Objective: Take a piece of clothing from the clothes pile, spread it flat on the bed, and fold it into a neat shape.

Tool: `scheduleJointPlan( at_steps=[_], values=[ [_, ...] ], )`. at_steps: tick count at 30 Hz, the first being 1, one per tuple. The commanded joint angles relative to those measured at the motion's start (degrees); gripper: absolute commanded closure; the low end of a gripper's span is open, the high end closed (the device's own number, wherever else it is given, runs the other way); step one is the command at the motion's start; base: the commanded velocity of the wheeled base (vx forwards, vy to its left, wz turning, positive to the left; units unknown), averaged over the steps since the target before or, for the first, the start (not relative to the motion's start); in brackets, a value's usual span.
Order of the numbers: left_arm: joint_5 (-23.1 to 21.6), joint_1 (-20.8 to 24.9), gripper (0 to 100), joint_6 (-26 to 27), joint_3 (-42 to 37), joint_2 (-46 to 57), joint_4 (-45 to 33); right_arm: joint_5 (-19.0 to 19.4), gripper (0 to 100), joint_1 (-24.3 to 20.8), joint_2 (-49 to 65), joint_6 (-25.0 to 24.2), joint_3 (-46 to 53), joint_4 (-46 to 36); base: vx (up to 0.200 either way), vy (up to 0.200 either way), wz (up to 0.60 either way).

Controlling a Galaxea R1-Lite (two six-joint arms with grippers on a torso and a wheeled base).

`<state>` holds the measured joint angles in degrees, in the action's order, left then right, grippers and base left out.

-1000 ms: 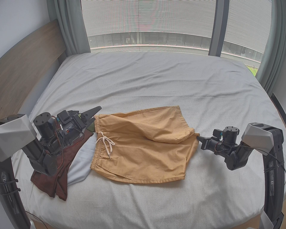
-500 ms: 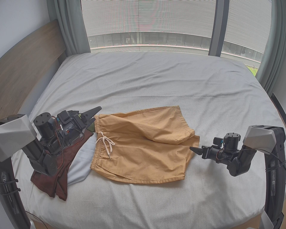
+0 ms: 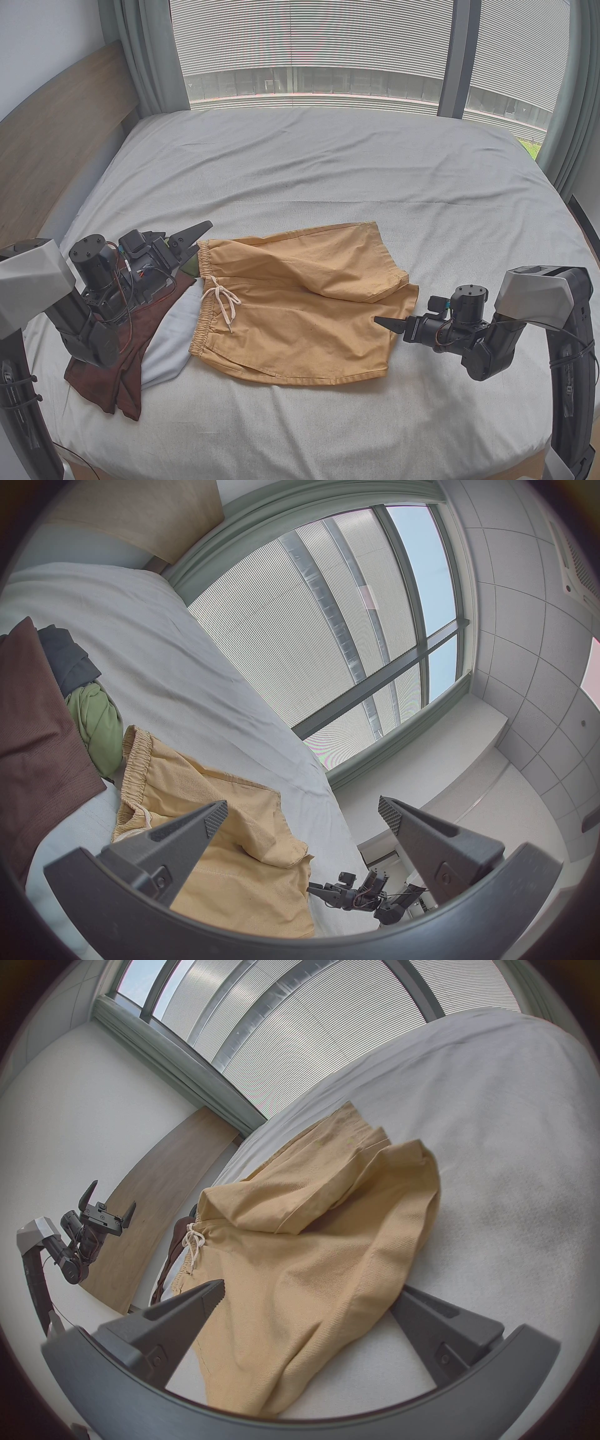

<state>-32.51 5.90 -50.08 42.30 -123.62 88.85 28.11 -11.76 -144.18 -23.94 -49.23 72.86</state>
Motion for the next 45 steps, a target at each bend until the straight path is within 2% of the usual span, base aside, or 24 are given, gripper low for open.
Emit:
scheduleJointPlan(
  at_steps=[1, 6, 7, 10, 14, 24, 29, 37, 45],
  values=[
    [0.0, 0.0, 0, 0.0, 0.1, 0.1, 0.0, 0.1, 0, -1.1, -0.9, -0.3, 0.3, 0.1, 0.000, 0.000, 0.00],
    [0.0, 0.0, 0, 0.0, 0.0, 0.1, 0.0, 1.9, 0, -1.3, -1.0, -2.1, 2.3, 1.7, 0.000, 0.000, 0.00],
    [0.0, 0.0, 0, 0.0, 0.0, 0.1, 0.0, 3.3, 0, -1.4, -1.0, -2.5, 3.6, 4.3, 0.000, 0.000, 0.00],
    [0.0, 0.0, 0, 0.0, 0.0, 0.1, 0.0, 4.4, 0, -1.3, -1.0, -3.4, 6.4, 10.1, 0.000, 0.000, 0.00],
    [0.0, 0.1, 0, 0.0, 0.0, 0.0, 0.0, 6.7, 0, -1.2, -0.1, -4.8, 10.8, 15.0, 0.000, 0.000, 0.00],
    [0.0, 0.1, 0, 0.0, 0.0, 0.0, 0.0, 10.4, 0, 0.1, 3.8, -4.8, 17.3, 15.5, 0.000, 0.000, 0.00],
    [0.0, 0.1, 0, 0.0, 0.1, -0.1, 0.0, 13.5, 0, 2.6, 8.9, -5.4, 20.1, 15.4, 0.000, 0.000, 0.00],
    [0.0, 0.1, 0, 0.0, 0.0, -0.2, 0.0, 13.3, 0, 5.0, 8.2, -4.4, 21.6, 15.4, 0.000, 0.000, 0.00],
    [0.0, 0.2, 0, 0.0, -0.1, -0.3, 0.0, 13.0, 0, 4.6, 2.1, 0.8, 23.0, 15.3, 0.000, 0.000, 0.00]
  ],
)
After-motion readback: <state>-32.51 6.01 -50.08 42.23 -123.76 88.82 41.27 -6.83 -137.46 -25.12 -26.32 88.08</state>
